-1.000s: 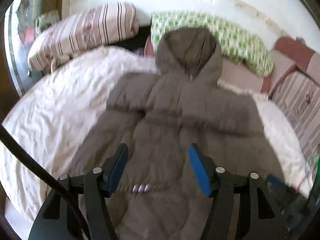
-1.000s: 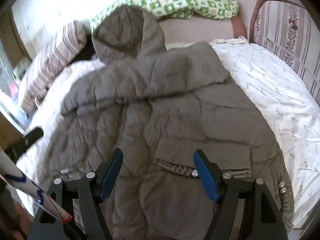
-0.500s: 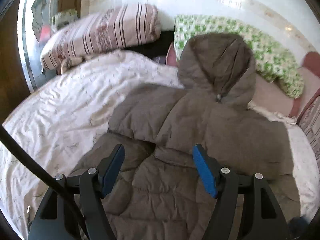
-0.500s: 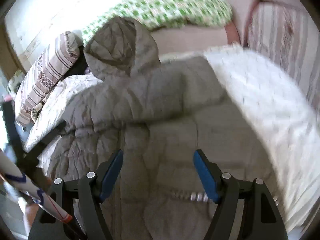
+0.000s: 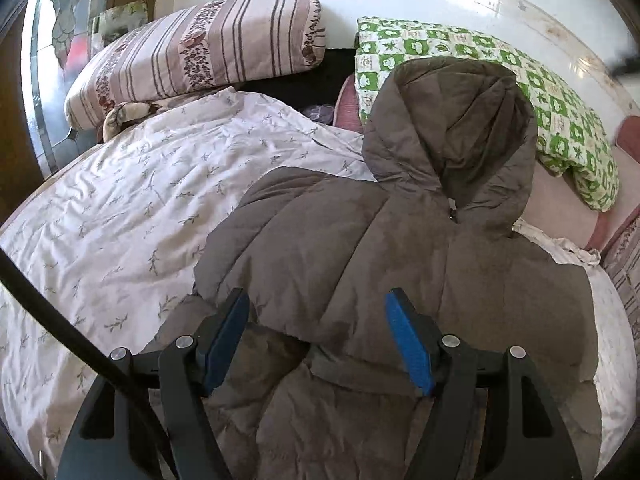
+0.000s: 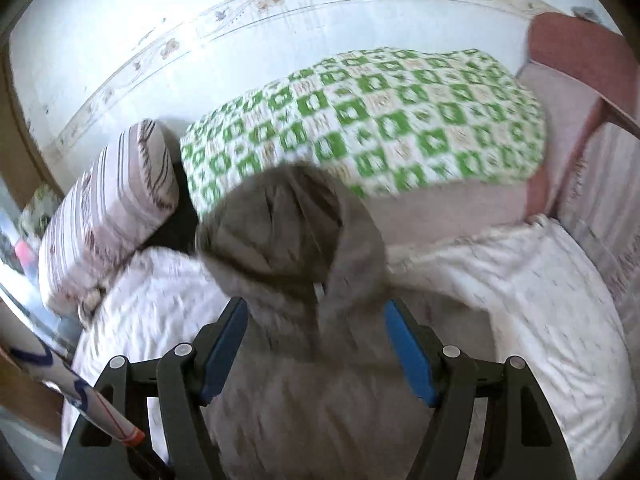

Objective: Fold large clothes
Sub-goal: 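Grasp the jacket hood with the right gripper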

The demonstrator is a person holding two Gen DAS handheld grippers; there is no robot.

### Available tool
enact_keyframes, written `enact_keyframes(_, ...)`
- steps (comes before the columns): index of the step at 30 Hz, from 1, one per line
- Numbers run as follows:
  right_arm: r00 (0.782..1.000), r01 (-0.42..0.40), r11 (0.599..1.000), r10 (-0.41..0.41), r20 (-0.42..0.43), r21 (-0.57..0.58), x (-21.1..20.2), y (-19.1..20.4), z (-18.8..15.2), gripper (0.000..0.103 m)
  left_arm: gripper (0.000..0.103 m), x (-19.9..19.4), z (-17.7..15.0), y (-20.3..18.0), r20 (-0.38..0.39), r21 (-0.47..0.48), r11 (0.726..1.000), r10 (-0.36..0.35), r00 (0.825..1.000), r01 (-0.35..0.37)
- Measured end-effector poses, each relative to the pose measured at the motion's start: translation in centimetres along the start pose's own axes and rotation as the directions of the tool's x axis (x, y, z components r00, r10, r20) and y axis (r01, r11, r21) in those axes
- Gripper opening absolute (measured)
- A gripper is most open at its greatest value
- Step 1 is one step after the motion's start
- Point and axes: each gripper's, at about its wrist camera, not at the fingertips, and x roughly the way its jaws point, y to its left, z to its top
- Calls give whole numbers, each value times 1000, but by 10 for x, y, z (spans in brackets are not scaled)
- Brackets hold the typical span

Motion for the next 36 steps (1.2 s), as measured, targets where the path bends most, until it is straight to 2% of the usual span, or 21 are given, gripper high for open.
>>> enact_keyframes(5, 999, 32, 999, -32, -11, 1, 62, 9, 46, 76, 70, -2, 7, -1, 10, 17, 999, -44, 999, 43)
enact_keyframes(9, 999, 33, 999, -33, -1, 28, 106, 10, 76, 76, 70, -4, 11, -5, 44, 56, 998, -29, 999, 27)
enact_keyframes(16, 999, 12, 999, -11, -34, 37, 158, 19, 98, 76, 70, 6, 14, -1, 42, 46, 999, 5, 999, -7)
enact_keyframes(17, 999, 18, 999, -17, -40, 29, 164, 21, 98, 63, 70, 8, 14, -1, 44, 49, 999, 14, 999, -16)
enact_keyframes(18, 999, 24, 1000, -23, -46, 17, 170, 23, 97, 24, 70, 8, 14, -1, 45, 49, 999, 18, 999, -20)
enact_keyframes(19, 997, 37, 999, -37, -64, 3, 176, 25, 95, 8, 70, 9, 14, -1, 44, 49, 999, 20, 999, -22)
enact_keyframes(20, 995, 63, 998, -64, -73, -6, 178, 27, 93, 5, 70, 11, 14, -1, 40, 50, 999, 19, 999, -21)
enact_keyframes(27, 999, 27, 999, -26, 40, -19, 119, 22, 65, 3, 70, 15, 17, 6, 17, 25, 1000, 8, 1000, -9)
enact_keyframes(32, 995, -34, 998, 39, 94, -56, 59, 13, 23, 3, 70, 18, 23, 21, -5, -40, 999, -10, 1000, 10)
enact_keyframes(36, 985, -65, 993, 79, 151, -97, 16, 10, -15, 3, 70, 18, 27, 35, -1, -85, 996, 4, 1000, -4)
